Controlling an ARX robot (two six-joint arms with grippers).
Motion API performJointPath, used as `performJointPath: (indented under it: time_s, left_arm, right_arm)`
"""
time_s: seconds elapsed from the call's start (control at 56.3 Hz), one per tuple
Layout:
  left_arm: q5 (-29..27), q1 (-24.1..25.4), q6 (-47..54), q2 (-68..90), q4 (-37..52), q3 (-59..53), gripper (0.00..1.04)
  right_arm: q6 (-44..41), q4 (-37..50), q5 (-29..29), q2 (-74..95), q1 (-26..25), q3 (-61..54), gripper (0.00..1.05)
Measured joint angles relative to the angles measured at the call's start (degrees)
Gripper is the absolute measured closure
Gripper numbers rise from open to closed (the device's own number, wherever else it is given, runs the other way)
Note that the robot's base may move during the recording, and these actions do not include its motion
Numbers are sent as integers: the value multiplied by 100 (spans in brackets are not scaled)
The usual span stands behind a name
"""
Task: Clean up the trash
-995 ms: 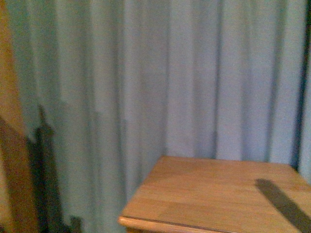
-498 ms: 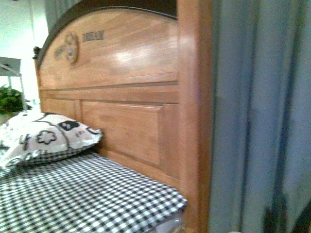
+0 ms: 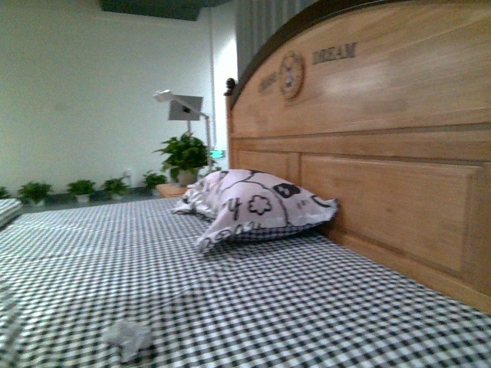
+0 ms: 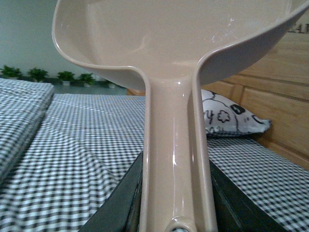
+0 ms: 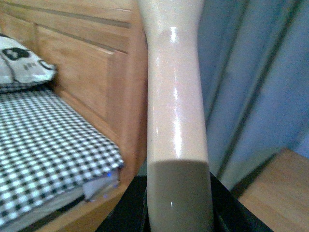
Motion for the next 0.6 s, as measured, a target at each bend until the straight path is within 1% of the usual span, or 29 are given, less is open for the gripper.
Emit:
performJointPath:
  time_s: [0.16, 0.249, 0.338, 0.355, 0.409, 0.426, 0.462, 0.515, 0.569, 0.604]
  left_arm:
    - [-4, 4, 0, 0, -2, 0, 77]
    - [-131, 26, -11, -24, 0, 0, 77]
    - [-15, 24, -7, -20, -4, 0, 77]
    - [7, 31, 48, 13, -160, 42, 77]
    - [332, 179, 361, 221, -1475, 551, 77]
    - [428, 227, 424, 275, -1676, 638, 77]
    - [647, 367, 737, 509, -2380, 929, 77]
    - [876, 511, 1147, 863, -2723, 1078, 77]
    - [1049, 612, 1467, 1224, -2667, 1110, 77]
    - [1202, 686, 1858, 1633, -2520, 1191, 77]
  right_arm:
    - [0, 0, -17, 2, 4, 0, 85]
    - [-17, 0, -138, 13, 35, 0, 85]
    - [-11, -4, -31, 42, 22, 0, 85]
    - [-9, -4, -24, 39, 20, 0, 85]
    - [-7, -4, -24, 39, 20, 0, 85]
    - [-7, -4, -20, 39, 20, 0, 85]
    - [-2, -4, 0, 0, 15, 0, 85]
    - [-2, -2, -2, -20, 15, 0, 85]
    - [-2, -2, -7, -20, 15, 0, 85]
    - [-2, -2, -15, -15, 17, 0, 85]
